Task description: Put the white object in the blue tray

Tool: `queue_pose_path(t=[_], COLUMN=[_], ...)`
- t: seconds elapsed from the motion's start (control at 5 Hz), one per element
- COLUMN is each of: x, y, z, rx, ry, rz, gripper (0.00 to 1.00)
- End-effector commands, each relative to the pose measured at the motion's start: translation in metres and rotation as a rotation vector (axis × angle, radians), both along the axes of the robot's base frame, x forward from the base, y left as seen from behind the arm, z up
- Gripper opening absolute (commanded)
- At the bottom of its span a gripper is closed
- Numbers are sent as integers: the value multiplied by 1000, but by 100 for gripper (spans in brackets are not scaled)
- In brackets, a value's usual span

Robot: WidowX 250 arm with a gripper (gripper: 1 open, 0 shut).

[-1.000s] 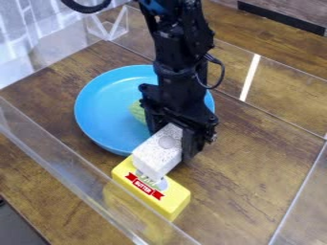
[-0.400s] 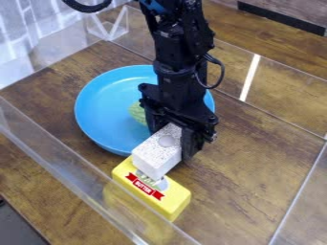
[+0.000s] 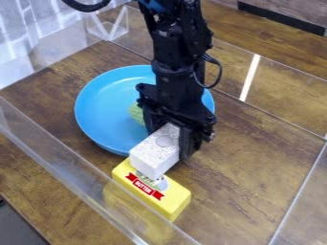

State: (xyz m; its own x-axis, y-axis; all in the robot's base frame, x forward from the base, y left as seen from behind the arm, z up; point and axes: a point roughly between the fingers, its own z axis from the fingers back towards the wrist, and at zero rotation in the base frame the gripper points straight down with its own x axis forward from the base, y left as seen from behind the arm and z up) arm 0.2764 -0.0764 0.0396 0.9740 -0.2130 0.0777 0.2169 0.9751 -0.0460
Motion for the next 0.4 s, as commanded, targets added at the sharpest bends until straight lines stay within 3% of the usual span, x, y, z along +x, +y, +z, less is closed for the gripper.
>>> queue_pose_path(t=[0.0, 0.2], x=[10, 10], y=[5, 5], z=[18, 20], rx=[-10, -10], ry=[-55, -57], rz=[25, 28], gripper=[0, 0])
